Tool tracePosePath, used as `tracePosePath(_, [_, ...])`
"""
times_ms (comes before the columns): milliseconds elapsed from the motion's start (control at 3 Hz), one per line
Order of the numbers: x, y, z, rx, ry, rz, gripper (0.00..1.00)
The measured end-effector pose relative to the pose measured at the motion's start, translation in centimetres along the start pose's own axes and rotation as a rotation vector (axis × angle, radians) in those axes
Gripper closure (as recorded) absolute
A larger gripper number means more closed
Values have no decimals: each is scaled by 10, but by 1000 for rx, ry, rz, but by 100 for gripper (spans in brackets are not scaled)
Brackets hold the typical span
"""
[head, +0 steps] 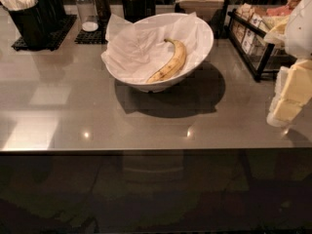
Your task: Pick banana from white bowl
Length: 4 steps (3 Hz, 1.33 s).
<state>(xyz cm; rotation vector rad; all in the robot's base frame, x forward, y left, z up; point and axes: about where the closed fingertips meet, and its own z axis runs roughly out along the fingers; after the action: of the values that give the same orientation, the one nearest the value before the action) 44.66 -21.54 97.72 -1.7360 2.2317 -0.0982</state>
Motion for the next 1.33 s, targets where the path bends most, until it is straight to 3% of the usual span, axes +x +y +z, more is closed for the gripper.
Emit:
tracePosePath(333, [-28,-33,5,23,-44,-128,0])
tracePosePath(1000, [-140,-89,24,13,-258,-574,0])
tracePosePath(1333, [-188,-100,42,-18,-351,-717,0])
